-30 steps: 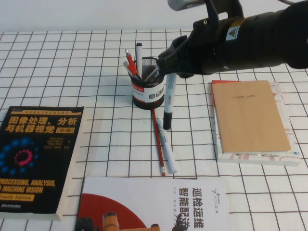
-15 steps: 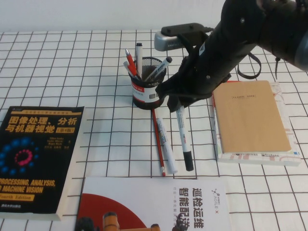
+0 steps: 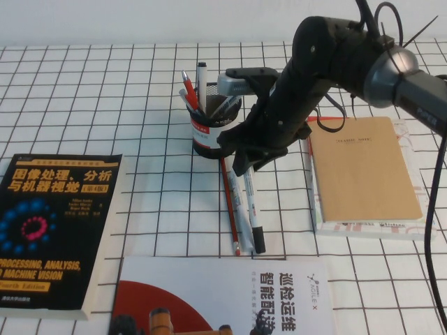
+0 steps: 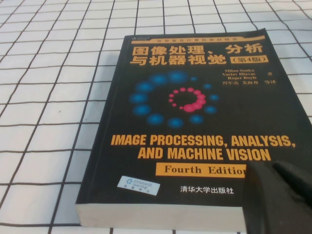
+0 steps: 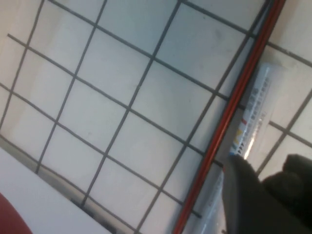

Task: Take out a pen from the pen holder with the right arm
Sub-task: 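Take a marker out of the pen holder and lay it on the table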

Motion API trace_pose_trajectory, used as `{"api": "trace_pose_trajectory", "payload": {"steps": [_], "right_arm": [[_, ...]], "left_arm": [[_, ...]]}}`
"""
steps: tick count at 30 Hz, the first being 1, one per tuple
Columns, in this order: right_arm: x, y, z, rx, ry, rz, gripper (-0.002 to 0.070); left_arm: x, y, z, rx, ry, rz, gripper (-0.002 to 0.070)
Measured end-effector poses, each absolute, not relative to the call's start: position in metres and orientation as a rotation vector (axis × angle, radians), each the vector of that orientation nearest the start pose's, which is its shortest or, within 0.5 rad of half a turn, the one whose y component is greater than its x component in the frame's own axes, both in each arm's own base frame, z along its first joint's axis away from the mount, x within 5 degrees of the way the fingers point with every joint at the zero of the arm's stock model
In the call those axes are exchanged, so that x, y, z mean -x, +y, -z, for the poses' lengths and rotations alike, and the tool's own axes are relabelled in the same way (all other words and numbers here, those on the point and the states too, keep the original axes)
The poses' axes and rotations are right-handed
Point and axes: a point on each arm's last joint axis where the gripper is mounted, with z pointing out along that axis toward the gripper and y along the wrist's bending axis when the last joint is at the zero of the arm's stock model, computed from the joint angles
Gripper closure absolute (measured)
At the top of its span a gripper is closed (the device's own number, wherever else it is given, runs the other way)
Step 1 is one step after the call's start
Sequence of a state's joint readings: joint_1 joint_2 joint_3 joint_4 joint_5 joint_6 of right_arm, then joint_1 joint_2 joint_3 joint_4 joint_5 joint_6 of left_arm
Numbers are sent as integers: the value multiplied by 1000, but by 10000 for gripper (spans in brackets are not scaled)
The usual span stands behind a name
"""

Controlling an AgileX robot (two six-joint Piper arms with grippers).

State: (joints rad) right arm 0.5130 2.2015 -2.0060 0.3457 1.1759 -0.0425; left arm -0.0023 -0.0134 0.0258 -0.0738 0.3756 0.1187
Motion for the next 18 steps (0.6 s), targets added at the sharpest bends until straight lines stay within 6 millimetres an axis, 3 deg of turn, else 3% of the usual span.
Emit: {"api": "trace_pose_trajectory", "payload": {"steps": [18], "right_arm": [[-429, 261, -206, 604, 2818, -617, 545]], "left_arm": [[-52, -3, -172, -68, 1869, -8, 680]]}}
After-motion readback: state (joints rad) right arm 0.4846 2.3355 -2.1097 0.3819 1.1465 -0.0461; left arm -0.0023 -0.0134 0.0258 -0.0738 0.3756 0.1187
